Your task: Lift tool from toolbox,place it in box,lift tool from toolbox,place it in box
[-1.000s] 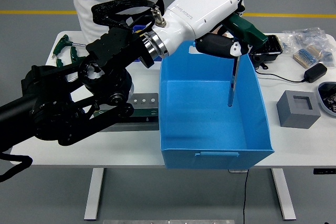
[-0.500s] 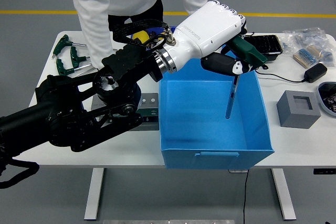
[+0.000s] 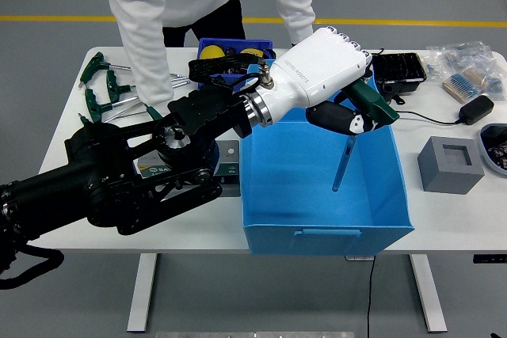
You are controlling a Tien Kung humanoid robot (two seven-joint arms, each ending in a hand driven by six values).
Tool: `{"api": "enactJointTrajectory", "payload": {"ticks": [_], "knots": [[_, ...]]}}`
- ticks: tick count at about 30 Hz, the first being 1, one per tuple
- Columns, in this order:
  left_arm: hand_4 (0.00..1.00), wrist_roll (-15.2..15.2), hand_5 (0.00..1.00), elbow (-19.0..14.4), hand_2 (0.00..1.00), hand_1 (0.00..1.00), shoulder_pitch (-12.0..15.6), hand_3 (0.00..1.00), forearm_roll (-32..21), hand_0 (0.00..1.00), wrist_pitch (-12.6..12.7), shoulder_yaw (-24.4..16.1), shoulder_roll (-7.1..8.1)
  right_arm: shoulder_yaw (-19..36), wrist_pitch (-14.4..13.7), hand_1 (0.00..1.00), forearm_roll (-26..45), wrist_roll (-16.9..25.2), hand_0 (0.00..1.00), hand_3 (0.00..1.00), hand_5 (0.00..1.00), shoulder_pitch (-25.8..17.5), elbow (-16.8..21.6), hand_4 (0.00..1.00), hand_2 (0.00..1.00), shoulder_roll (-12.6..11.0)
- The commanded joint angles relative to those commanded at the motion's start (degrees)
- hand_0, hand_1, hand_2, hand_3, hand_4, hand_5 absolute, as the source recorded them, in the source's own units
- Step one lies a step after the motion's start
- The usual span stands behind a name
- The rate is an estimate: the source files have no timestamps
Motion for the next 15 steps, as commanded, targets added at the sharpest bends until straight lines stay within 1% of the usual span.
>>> {"api": "enactJointTrajectory", "payload": {"ticks": [1,6,7,8,15], "knots": [[0.671,-0.1,0.620,0.5,0.100,0.060,0.1,0.058,0.2,0.116,0.1,0.3,-0.09,0.0,0.0,0.670,0.0,0.0,0.737,0.667,0.817,0.0,0.0,0.930,0.719,0.0],[0.671,-0.7,0.620,3.2,0.100,0.060,0.6,0.058,0.7,0.116,0.3,2.7,-0.38,0.2,0.0,0.670,-0.2,-0.1,0.737,0.667,0.817,0.0,0.0,0.930,0.719,0.1],[0.676,-0.9,0.616,3.9,0.114,0.066,0.8,0.068,0.7,0.091,0.2,3.3,-0.45,0.2,0.0,0.670,-0.2,-0.1,0.737,0.667,0.818,0.0,0.0,0.930,0.719,0.1],[0.676,-1.0,0.616,4.3,0.114,0.066,0.8,0.068,0.6,0.091,0.1,3.7,-0.48,0.2,0.0,0.670,-0.3,-0.1,0.737,0.667,0.818,0.0,0.0,0.930,0.719,0.1],[0.676,-1.6,0.613,5.6,0.115,0.069,1.2,0.068,0.5,0.076,0.0,5.8,-0.78,0.2,0.0,0.670,-0.5,-0.1,0.737,0.666,0.818,-0.1,0.0,0.930,0.719,0.1]]}}
